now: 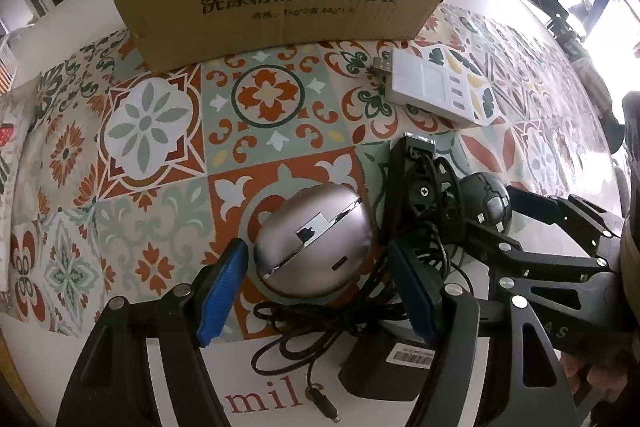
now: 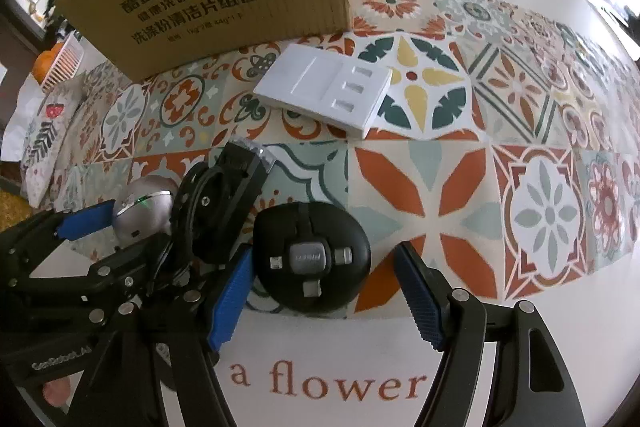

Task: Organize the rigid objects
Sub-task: 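Grasp the silver egg speaker with the left gripper while the right gripper grasps the black round device, then lift both held items and carry them over the cardboard box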

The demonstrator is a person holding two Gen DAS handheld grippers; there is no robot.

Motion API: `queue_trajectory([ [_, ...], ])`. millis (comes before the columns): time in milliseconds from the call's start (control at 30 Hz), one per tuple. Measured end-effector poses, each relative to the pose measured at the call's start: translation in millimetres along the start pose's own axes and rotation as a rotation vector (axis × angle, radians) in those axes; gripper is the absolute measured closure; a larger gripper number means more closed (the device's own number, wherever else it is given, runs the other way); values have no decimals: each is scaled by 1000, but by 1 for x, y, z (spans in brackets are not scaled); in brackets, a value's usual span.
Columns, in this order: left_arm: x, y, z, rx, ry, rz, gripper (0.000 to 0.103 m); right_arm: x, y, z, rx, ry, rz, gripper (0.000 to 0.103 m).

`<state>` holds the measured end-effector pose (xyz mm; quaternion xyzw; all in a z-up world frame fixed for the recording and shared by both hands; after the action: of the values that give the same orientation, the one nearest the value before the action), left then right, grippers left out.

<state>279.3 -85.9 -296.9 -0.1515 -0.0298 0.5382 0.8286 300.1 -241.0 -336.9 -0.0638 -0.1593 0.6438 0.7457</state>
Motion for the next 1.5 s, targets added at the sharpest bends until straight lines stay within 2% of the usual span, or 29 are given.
queue_trajectory([
  [167, 0, -1, -4, 2, 34, 18, 32, -3, -2, 2, -14, 10, 11, 35],
  [233, 0, 0, -7, 6, 55, 34, 36, 0, -4, 2, -21, 0, 14, 45],
  [433, 0, 0, -8, -15, 44, 36, 45, 2, -3, 1, -29, 0, 11, 46],
  [667, 3, -1, -3, -43, 33, 41, 46, 2, 1, 4, -33, 2, 1, 46],
  [867, 10, 1, 18, -116, 20, 45, 46, 9, 0, 18, -65, 6, 16, 46],
  [1200, 19, 1, 51, -193, 4, 74, 46, 21, -3, 47, -125, -11, 40, 46],
  [1500, 14, -15, 90, -289, -23, 78, 46, 33, -16, 78, -203, -35, 53, 46],
])
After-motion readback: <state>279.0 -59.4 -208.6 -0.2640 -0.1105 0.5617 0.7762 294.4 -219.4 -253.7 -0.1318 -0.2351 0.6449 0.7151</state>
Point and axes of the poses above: each gripper's, at about its wrist camera, not at the fingertips, and z roughly against the way its jaws point, x to its left, y to its underside, the point moved 6 cm from there along -z, roughly the way its jaws point, and after that the axes turned 7 degrees about -z, right-handed, at the moved point
